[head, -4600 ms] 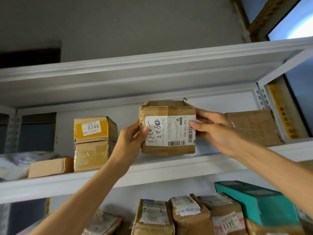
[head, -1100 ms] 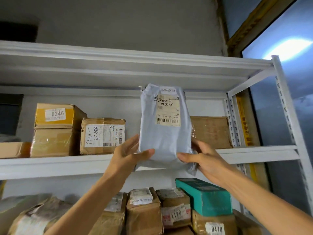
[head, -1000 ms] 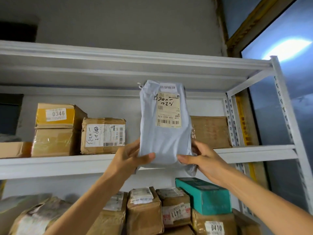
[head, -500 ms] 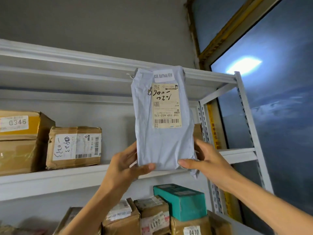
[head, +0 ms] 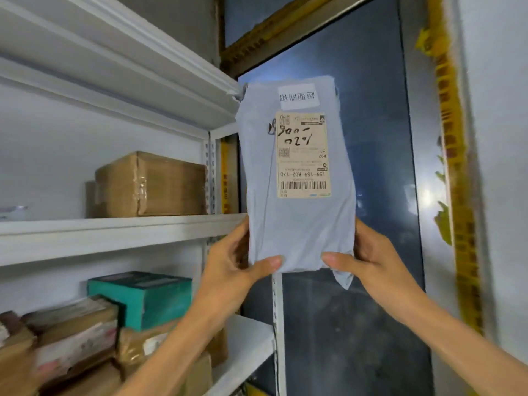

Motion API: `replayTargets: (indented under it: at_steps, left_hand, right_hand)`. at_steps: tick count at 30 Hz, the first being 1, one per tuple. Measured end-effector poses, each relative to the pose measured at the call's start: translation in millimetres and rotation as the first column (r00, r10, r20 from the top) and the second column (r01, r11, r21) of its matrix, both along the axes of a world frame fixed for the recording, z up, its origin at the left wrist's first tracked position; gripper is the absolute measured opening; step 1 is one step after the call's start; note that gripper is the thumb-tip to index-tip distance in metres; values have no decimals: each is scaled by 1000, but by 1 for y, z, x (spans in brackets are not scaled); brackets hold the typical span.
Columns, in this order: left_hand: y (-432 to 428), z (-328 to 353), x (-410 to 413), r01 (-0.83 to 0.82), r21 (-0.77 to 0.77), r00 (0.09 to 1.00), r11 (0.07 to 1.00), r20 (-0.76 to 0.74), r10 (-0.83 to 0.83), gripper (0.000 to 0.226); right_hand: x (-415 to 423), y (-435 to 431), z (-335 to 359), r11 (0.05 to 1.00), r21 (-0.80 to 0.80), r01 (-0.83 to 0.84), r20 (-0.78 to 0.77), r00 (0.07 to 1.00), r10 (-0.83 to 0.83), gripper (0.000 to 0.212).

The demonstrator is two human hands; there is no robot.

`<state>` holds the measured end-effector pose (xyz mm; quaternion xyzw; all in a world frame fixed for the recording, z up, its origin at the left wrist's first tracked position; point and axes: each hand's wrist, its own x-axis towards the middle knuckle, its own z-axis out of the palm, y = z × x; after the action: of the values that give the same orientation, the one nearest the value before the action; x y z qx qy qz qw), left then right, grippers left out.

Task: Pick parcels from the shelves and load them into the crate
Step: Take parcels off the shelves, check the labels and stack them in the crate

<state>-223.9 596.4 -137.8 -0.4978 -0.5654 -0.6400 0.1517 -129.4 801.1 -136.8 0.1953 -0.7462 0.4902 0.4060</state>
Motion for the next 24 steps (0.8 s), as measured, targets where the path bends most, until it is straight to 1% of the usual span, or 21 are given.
replayTargets:
  at_steps: [3, 5, 8, 12, 15, 19, 21, 24]
  left_hand:
    - [52, -12, 0, 119, -19, 992, 993, 38, -118, 69]
    - [86, -18, 3, 209, -57, 977, 976, 58, -206, 68]
    - [134, -31, 10, 322, -79, 943, 944, 113, -312, 72]
    - [189, -54, 26, 488, -67, 864, 870, 175, -472, 75]
    - [219, -71, 41, 599, -85, 791, 797, 217, -572, 78]
    - [257, -90, 73, 733, -119, 673, 670, 268, -689, 76]
    - [276, -101, 96, 804, -126, 591, 582, 286, -754, 79]
    - [302, -123, 139, 889, -166, 457, 426, 327, -827, 71]
  right_hand:
    - [22, 37, -17, 992, -43, 122, 20, 992, -121, 53]
    - [39, 61, -27, 974, -79, 213, 46, 977, -209, 58]
    - [71, 91, -41, 936, -71, 345, 67, 938, -341, 66]
    - [116, 113, -65, 884, -37, 466, 60, 884, -463, 59]
    - [150, 118, -80, 790, -5, 613, 55, 789, -611, 46]
    - [196, 116, -104, 656, -39, 754, 80, 657, -750, 36]
    - [223, 109, -118, 567, -71, 821, 121, 571, -812, 36]
    - [268, 95, -140, 423, -142, 895, 186, 444, -876, 45]
